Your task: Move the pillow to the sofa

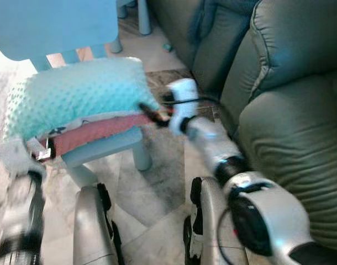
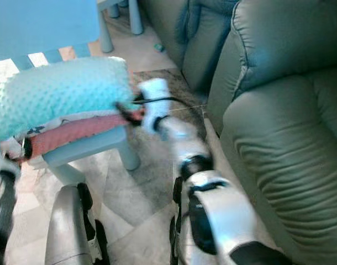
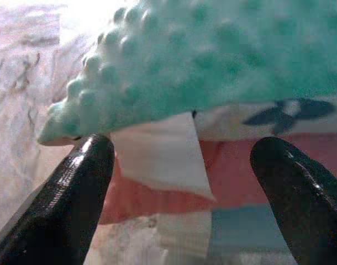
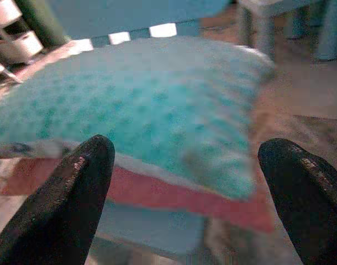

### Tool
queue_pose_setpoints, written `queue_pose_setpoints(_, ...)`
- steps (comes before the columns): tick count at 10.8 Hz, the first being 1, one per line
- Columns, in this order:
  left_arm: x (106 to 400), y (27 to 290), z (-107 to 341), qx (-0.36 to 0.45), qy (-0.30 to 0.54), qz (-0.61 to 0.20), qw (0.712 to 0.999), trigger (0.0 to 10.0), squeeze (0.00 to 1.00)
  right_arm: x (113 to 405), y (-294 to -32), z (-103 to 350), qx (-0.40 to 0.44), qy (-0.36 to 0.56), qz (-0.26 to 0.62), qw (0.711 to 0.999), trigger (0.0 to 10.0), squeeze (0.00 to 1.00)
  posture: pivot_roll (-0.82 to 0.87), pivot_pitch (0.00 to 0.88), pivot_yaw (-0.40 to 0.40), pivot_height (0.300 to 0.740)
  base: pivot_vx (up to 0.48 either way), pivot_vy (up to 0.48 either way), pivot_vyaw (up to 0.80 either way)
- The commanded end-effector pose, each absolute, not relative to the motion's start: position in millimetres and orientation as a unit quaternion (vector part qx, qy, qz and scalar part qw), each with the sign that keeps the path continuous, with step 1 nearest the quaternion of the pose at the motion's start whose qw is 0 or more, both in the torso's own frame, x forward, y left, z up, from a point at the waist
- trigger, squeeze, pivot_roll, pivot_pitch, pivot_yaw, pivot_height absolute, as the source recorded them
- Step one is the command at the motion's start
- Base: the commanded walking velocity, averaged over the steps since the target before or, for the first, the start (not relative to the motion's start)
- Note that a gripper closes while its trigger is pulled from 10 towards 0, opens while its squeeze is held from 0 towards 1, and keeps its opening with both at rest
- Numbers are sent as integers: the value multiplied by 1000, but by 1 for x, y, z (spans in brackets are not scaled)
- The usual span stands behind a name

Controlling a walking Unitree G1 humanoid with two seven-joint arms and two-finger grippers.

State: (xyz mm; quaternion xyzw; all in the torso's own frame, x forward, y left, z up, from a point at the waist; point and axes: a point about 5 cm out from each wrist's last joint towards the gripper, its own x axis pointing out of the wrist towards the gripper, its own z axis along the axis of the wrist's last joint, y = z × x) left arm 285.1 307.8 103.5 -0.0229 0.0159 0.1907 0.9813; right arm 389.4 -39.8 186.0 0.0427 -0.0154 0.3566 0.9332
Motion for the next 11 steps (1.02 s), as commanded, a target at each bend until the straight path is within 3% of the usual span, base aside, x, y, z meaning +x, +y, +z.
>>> queue_pose_setpoints(1,271,303,100,-19,19,187,982,10000,0,389,-52,180,50,-19,341,938,10000,0,-83,178,-12,497,0,0,0)
queue_pose_setpoints(2,245,291,90,-26,33,182,982,10000,0,385,-76,170,42,-26,314,948,10000,0,-85,146,-3,497,0,0,0)
queue_pose_setpoints(5,207,258,58,-43,93,162,982,10000,0,360,-105,138,10,-7,253,967,10000,0,-128,49,16,497,0,0,0)
queue_pose_setpoints(7,209,245,59,-54,97,154,982,10000,0,346,-111,133,7,-15,215,976,10000,0,-146,0,26,497,0,0,0)
queue_pose_setpoints(11,241,227,73,-59,69,126,988,10000,0,345,-93,142,28,-19,200,979,10000,0,-147,0,38,497,0,0,0)
